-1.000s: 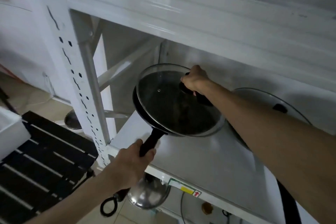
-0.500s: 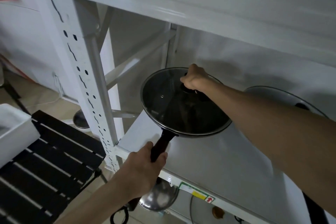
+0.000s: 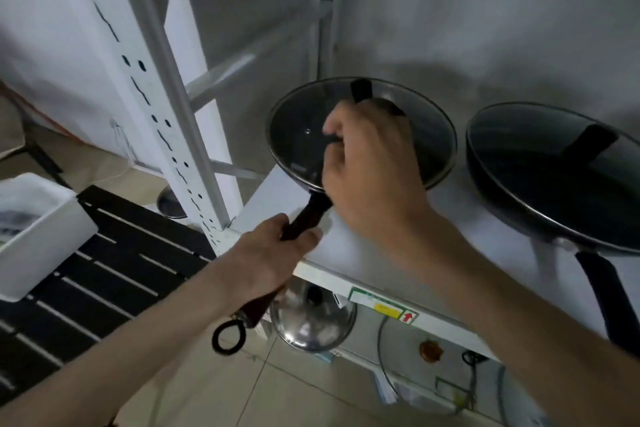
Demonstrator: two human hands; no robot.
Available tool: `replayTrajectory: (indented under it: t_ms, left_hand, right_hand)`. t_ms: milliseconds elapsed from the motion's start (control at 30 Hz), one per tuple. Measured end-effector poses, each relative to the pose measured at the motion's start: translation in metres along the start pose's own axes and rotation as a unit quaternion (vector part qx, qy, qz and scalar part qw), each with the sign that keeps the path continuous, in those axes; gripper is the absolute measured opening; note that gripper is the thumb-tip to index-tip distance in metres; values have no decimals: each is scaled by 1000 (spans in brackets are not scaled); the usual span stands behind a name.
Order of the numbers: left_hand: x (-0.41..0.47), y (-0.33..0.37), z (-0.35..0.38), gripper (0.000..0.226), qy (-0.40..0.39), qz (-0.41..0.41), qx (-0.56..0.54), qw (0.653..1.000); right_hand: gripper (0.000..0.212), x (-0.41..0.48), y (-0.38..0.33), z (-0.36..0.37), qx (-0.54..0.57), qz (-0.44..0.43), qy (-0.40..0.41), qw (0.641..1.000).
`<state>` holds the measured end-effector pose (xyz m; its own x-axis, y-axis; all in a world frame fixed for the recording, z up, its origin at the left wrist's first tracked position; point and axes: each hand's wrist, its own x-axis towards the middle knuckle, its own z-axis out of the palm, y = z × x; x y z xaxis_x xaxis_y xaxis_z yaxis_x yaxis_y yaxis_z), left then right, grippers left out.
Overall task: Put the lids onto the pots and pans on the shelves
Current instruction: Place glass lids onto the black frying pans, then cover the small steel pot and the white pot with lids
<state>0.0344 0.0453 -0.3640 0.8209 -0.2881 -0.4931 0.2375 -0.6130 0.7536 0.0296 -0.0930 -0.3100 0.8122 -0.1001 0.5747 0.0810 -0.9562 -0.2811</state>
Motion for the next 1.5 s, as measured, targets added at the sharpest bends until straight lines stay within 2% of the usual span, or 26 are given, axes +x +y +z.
replayTrajectory:
  t_ms: [67,133,167,233,333,433,533,633,700,767,867,1000,1067,1167,1233,1300,1333,1400,1467,1500]
  left_hand:
    - [2,-2,-6,46,-59,-31,-68,995]
    - [7,-13,-12,80,-130,-81,-177,972]
    - [11,-20,-17,89,-148,-98,-241,954]
    - [24,-48,-14,86,-151,-113,-340,921]
    - [49,-118,17,61,-117,-135,-300,937]
    - [82,-177,55,36,-84,-159,-177,968]
    - [125,-213,86,20,-87,-124,-128,980]
    - [173,-233,107,17,-51,-57,-104,992]
    - [204,-241,115,15,-8,-15,-123,992]
    - [233,-245,118,14,35,28,-115,992]
    - [276,-255,124,12,112,78,-104,985]
    - [330,-267,131,11,172,120,-116,971]
    - [352,-271,136,6,190,114,-126,967]
    - [379,-276,142,18,236,93,-74,964]
    - [390,-276,143,33,233,76,-96,965]
    - [401,-270,142,34,204,74,-124,968]
    - [406,-266,140,34,189,81,-138,969]
    - [407,-257,137,37,137,83,-188,969]
    - [408,-254,135,37,91,68,-228,967]
    - [407,-253,133,37,83,64,-227,968]
  right_hand:
    - [10,-66,-16,-9,129,-68,-19,989]
    - [6,-133,-19,0,197,-123,-120,965]
    - [8,-161,-14,13,208,-139,-169,953]
    - [17,-208,7,49,201,-126,-274,932]
    - [28,-253,43,111,145,-11,-366,919]
    - [16,-262,85,174,104,88,-325,936]
    - [20,-261,109,230,100,134,-283,945]
    - [23,-273,110,280,77,91,-259,958]
    - [40,-283,104,307,27,20,-226,974]
    - [44,-288,100,327,-23,-15,-215,976]
    - [54,-289,105,360,-112,19,-212,971]
    - [62,-288,124,406,-151,143,-184,961]
    - [60,-282,130,417,-177,148,-197,953]
    - [52,-282,124,419,-158,142,-165,963]
    - [51,-281,122,417,-108,164,-179,964]
    - [50,-286,131,429,-83,146,-108,980]
    - [49,-285,128,429,-73,163,-73,981]
    - [42,-297,139,423,-130,158,-12,979]
    - [34,-295,155,431,-97,174,-53,979]
    - [30,-285,168,442,-89,199,-31,975]
